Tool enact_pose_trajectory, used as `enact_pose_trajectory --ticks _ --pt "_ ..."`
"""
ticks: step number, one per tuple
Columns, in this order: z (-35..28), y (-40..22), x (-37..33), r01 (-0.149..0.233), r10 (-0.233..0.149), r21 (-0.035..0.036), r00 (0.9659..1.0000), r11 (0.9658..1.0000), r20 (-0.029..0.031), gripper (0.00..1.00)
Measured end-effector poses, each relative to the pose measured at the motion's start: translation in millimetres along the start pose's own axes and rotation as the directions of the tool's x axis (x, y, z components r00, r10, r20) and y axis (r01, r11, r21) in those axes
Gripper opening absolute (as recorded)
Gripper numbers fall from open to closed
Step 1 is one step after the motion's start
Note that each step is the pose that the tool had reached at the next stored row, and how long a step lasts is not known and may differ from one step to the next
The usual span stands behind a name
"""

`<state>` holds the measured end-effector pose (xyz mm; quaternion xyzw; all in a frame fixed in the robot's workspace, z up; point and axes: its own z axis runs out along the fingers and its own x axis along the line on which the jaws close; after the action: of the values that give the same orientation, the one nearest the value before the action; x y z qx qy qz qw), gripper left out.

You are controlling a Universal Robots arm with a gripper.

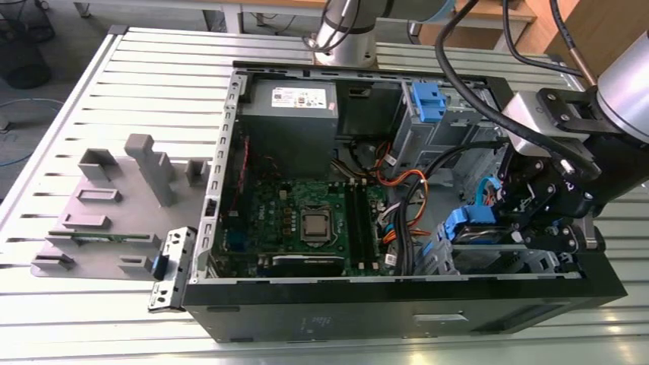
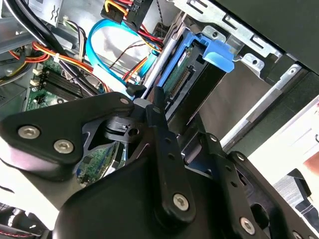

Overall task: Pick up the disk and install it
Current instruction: 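Insert the disk into the insertion slot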

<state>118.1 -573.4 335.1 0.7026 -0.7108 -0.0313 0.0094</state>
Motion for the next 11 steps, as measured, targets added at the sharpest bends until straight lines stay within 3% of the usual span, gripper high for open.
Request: enact_pose_trajectory --ticks 2,3,7,11 --pt "0.0 0.0 0.0 0.000 0.000 -0.0004 1.0000 1.0000 -0.0002 0.36" --pt "0.1 0.0 0.0 0.000 0.000 -0.0004 1.0000 1.0000 0.0000 0.42" --pt "0.1 0.1 0.0 0.000 0.000 -0.0004 1.0000 1.0000 -0.0001 0.42" --pt "-0.3 1.8 0.0 0.000 0.000 0.0044 1.0000 1.0000 0.0010 0.42"
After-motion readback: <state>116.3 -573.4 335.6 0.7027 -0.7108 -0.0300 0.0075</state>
